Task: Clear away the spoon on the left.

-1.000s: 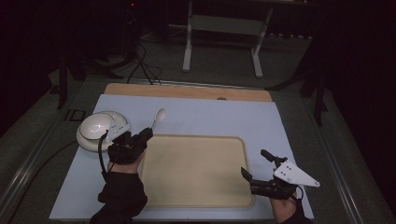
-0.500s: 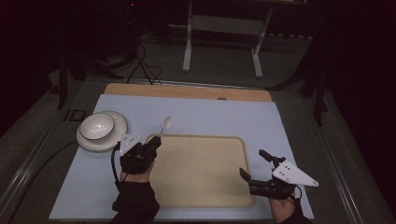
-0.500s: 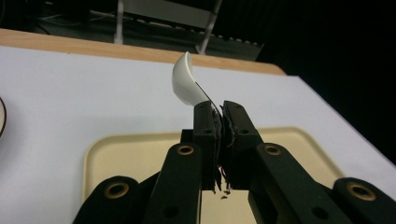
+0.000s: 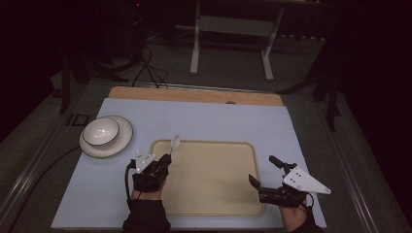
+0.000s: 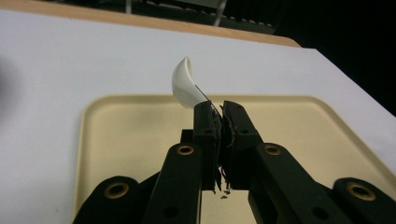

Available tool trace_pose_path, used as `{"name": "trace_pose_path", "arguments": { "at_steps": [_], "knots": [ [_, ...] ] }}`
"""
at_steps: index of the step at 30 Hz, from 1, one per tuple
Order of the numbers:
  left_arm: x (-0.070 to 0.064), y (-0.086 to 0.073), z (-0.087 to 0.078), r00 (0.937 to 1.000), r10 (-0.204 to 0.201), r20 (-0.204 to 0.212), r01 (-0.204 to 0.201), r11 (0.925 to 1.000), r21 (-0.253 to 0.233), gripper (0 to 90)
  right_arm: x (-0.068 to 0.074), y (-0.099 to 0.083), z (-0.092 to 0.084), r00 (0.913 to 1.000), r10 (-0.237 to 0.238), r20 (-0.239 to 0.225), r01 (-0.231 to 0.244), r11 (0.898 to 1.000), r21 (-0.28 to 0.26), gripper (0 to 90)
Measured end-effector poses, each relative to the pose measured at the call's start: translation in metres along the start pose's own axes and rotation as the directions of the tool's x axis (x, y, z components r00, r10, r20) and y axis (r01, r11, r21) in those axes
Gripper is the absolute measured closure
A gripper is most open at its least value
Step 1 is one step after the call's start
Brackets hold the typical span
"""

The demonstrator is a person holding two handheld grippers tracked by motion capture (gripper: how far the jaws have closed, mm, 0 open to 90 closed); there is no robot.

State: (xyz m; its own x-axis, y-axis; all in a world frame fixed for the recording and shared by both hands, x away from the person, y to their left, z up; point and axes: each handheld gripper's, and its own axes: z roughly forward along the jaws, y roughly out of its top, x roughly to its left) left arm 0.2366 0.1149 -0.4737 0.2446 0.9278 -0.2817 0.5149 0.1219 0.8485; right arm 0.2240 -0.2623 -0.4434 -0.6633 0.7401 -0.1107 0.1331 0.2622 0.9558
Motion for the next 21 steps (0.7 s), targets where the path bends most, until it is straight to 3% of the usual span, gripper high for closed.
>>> {"name": "trace_pose_path", "arguments": {
  "at_steps": [8, 10, 19, 21],
  "knots": [
    [-0.001, -0.007, 0.008, 0.9999, 0.007, -0.013, -0.007, 0.9998, 0.018, 85.9, 0.000, 0.000, 0.000, 1.0000, -0.003, 0.001, 0.003, 1.000, 0.001, 11.4],
    [0.000, -0.009, 0.012, 0.9999, -0.007, -0.007, 0.008, 0.9994, 0.033, 85.9, 0.000, 0.000, 0.000, 1.0000, -0.002, 0.000, 0.002, 1.000, 0.002, 11.4],
    [0.000, -0.018, 0.020, 0.9989, 0.023, -0.040, -0.021, 0.9974, 0.069, 85.9, 0.000, 0.000, -0.001, 1.0000, -0.004, -0.001, 0.004, 1.000, 0.002, 11.5],
    [0.001, -0.021, 0.020, 0.9993, 0.009, -0.037, -0.006, 0.9973, 0.074, 85.8, 0.000, 0.000, -0.001, 1.0000, -0.007, -0.001, 0.007, 1.000, 0.002, 11.5]
  ]
}}
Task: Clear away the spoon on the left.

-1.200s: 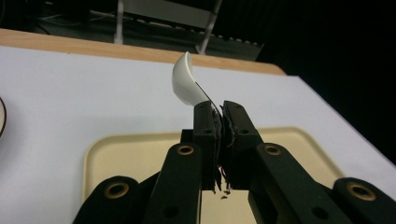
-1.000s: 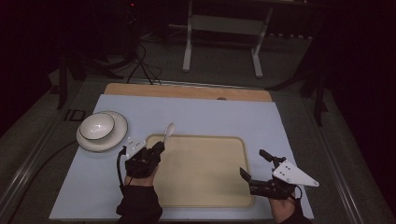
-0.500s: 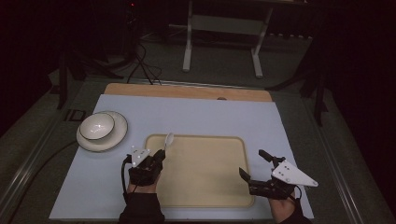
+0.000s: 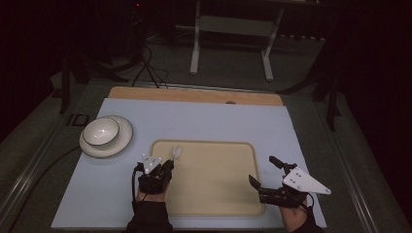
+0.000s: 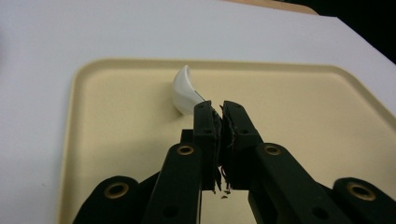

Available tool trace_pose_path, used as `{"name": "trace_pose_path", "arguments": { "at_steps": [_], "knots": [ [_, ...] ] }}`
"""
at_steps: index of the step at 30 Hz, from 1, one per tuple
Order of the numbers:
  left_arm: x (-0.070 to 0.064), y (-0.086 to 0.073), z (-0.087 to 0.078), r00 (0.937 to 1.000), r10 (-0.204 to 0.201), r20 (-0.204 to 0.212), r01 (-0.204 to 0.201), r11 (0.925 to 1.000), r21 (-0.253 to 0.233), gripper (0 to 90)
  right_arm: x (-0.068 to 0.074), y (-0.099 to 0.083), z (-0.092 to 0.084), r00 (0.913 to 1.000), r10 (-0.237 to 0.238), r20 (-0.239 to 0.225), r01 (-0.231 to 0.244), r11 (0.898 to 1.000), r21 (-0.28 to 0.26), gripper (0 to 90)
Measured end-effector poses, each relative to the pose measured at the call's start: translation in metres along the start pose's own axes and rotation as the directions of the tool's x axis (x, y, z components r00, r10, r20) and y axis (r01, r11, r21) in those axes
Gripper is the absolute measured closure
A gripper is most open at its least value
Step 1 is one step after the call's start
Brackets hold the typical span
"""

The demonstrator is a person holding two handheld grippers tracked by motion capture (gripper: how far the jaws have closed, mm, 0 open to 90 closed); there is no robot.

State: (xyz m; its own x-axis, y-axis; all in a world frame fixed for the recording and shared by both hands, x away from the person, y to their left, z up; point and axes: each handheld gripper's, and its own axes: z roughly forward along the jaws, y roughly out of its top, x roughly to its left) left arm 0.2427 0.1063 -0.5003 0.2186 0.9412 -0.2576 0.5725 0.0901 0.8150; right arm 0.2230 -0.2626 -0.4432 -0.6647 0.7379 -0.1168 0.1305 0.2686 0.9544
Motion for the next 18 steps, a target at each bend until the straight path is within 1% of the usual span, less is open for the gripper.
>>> {"name": "trace_pose_path", "arguments": {
  "at_steps": [2, 3, 4, 5, 6, 8, 9, 12, 15, 18],
  "knots": [
    [-0.001, -0.001, 0.000, 0.9999, 0.012, 0.000, -0.012, 0.9999, 0.008, 85.8, 0.000, 0.000, 0.000, 1.0000, -0.003, 0.000, 0.003, 1.000, -0.001, 11.5],
    [-0.001, -0.002, 0.000, 1.0000, 0.006, 0.003, -0.006, 1.0000, 0.008, 85.8, 0.000, 0.000, 0.000, 1.0000, -0.003, 0.001, 0.003, 1.000, -0.001, 11.5],
    [-0.002, -0.002, 0.000, 0.9999, 0.015, 0.000, -0.015, 0.9998, 0.011, 85.8, 0.000, 0.000, -0.001, 1.0000, -0.003, 0.001, 0.003, 1.000, -0.002, 11.5],
    [-0.003, -0.003, 0.000, 0.9999, 0.016, -0.002, -0.016, 0.9998, 0.010, 85.8, 0.000, 0.000, -0.001, 1.0000, -0.002, 0.001, 0.002, 1.000, -0.002, 11.5],
    [-0.003, -0.005, -0.001, 0.9999, 0.015, -0.002, -0.015, 0.9998, 0.009, 85.7, 0.000, 0.000, -0.001, 1.0000, -0.002, 0.002, 0.002, 1.000, -0.003, 11.5],
    [-0.005, -0.009, -0.001, 0.9996, 0.026, -0.005, -0.026, 0.9995, 0.016, 85.7, 0.000, 0.000, -0.001, 1.0000, -0.002, 0.002, 0.002, 1.000, -0.001, 11.5],
    [-0.005, -0.011, -0.001, 0.9998, 0.021, -0.004, -0.021, 0.9996, 0.018, 85.6, 0.000, 0.000, 0.000, 1.0000, -0.002, 0.001, 0.002, 1.000, 0.001, 11.5],
    [-0.003, -0.015, -0.001, 0.9999, 0.012, 0.001, -0.012, 0.9993, 0.036, 85.6, 0.000, 0.000, 0.000, 1.0000, -0.005, 0.000, 0.005, 1.000, 0.003, 12.9],
    [-0.005, -0.019, 0.001, 0.9996, 0.027, -0.001, -0.027, 0.9983, 0.051, 85.4, 0.000, 0.000, -0.001, 1.0000, -0.006, 0.007, 0.006, 1.000, -0.002, 12.9],
    [-0.006, -0.023, 0.003, 0.9995, 0.028, 0.012, -0.029, 0.9968, 0.075, 85.3, 0.000, 0.000, -0.002, 0.9999, -0.004, 0.013, 0.004, 1.000, -0.003, 12.6]
  ]
}}
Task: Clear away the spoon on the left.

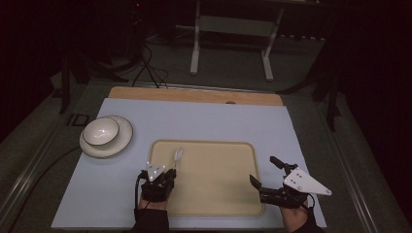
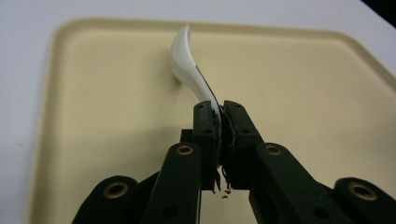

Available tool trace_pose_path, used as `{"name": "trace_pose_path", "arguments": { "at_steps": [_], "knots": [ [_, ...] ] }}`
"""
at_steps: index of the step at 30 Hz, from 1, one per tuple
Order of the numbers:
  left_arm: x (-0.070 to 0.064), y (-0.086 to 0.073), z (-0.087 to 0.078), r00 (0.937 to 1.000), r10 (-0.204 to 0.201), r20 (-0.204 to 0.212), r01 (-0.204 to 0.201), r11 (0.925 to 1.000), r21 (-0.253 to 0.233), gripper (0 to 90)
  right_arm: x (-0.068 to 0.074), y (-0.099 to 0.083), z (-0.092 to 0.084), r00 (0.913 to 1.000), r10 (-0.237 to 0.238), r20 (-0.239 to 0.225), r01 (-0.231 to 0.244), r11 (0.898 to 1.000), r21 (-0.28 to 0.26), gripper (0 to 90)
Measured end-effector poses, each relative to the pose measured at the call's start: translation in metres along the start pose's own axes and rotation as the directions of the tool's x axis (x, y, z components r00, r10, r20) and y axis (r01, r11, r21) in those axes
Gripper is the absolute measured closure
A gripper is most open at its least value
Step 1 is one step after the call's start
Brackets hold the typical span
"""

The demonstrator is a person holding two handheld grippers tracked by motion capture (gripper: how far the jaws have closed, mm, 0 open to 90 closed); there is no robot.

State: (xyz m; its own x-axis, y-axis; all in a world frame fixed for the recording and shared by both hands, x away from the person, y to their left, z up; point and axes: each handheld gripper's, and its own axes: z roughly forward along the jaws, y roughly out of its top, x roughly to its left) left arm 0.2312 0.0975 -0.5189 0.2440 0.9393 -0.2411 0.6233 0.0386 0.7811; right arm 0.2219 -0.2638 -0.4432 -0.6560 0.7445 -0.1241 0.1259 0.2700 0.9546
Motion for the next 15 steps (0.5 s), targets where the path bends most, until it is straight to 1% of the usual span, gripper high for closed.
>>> {"name": "trace_pose_path", "arguments": {
  "at_steps": [6, 10, 12, 14, 15],
  "knots": [
    [0.000, -0.008, 0.006, 1.0000, -0.002, 0.000, 0.002, 0.9993, 0.036, 85.2, -0.001, 0.000, -0.001, 0.9999, 0.013, -0.006, -0.013, 1.000, -0.015, 11.3],
    [-0.001, -0.014, 0.009, 1.0000, -0.005, 0.006, 0.005, 0.9977, 0.067, 85.3, -0.001, 0.000, 0.000, 1.0000, 0.006, -0.003, -0.006, 1.000, -0.002, 11.3],
    [-0.001, -0.014, 0.009, 1.0000, -0.006, 0.003, 0.005, 0.9978, 0.066, 85.2, -0.001, 0.000, 0.000, 1.0000, 0.007, -0.005, -0.007, 1.000, -0.001, 11.3],
    [0.000, -0.015, 0.011, 1.0000, 0.000, -0.005, 0.000, 0.9957, 0.092, 85.1, 0.000, 0.000, 0.001, 1.0000, 0.005, -0.005, -0.005, 1.000, 0.002, 11.3],
    [0.000, -0.016, 0.011, 1.0000, -0.005, -0.003, 0.006, 0.9951, 0.099, 85.0, 0.000, 0.000, 0.001, 1.0000, 0.005, -0.004, -0.005, 1.000, 0.002, 11.3]
  ]
}}
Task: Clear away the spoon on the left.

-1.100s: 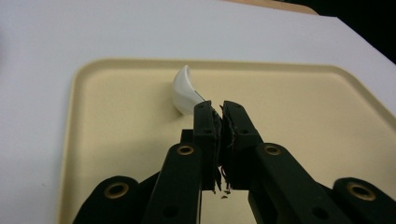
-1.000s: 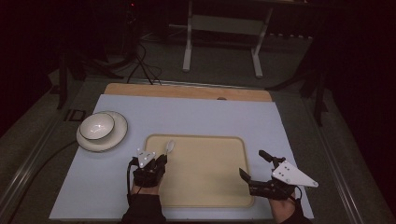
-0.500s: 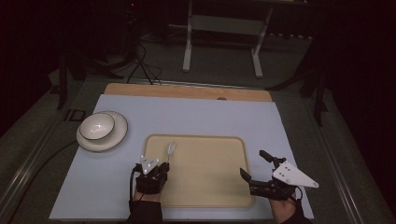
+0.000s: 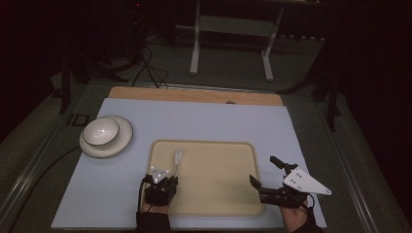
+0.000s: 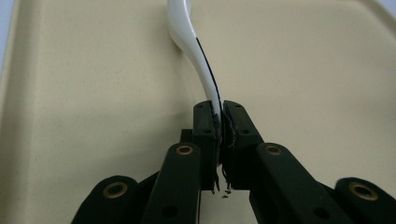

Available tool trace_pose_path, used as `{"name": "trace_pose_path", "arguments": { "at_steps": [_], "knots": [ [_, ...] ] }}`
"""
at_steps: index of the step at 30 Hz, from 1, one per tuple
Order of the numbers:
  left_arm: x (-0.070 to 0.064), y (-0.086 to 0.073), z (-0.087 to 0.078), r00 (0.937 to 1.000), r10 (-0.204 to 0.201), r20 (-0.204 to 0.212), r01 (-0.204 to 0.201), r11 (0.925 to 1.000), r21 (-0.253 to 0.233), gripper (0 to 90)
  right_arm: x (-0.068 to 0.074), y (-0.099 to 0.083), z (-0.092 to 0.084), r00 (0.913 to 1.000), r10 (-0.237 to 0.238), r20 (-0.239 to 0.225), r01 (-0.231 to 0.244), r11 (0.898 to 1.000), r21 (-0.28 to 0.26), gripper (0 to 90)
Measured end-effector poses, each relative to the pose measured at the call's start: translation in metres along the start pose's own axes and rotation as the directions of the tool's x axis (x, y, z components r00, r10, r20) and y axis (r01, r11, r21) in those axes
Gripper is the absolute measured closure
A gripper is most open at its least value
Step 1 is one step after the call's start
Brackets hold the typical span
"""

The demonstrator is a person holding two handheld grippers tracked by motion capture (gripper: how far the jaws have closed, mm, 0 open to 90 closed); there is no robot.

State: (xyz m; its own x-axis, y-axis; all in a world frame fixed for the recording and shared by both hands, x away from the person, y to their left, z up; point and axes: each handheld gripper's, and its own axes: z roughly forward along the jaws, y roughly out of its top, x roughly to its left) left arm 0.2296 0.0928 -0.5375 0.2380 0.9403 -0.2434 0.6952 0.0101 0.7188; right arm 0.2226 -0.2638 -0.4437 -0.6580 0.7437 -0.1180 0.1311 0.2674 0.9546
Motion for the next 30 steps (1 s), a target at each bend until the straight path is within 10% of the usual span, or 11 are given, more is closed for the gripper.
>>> {"name": "trace_pose_path", "arguments": {
  "at_steps": [30],
  "knots": [
    [-0.0003, 0.0002, -0.0019, 0.9964, 0.066, -0.054, -0.064, 0.9973, 0.035, 63.3, 0.0001, -0.0002, 0.0000, 1.0000, -0.002, -0.007, 0.002, 1.000, 0.005, 11.3]
  ]
}}
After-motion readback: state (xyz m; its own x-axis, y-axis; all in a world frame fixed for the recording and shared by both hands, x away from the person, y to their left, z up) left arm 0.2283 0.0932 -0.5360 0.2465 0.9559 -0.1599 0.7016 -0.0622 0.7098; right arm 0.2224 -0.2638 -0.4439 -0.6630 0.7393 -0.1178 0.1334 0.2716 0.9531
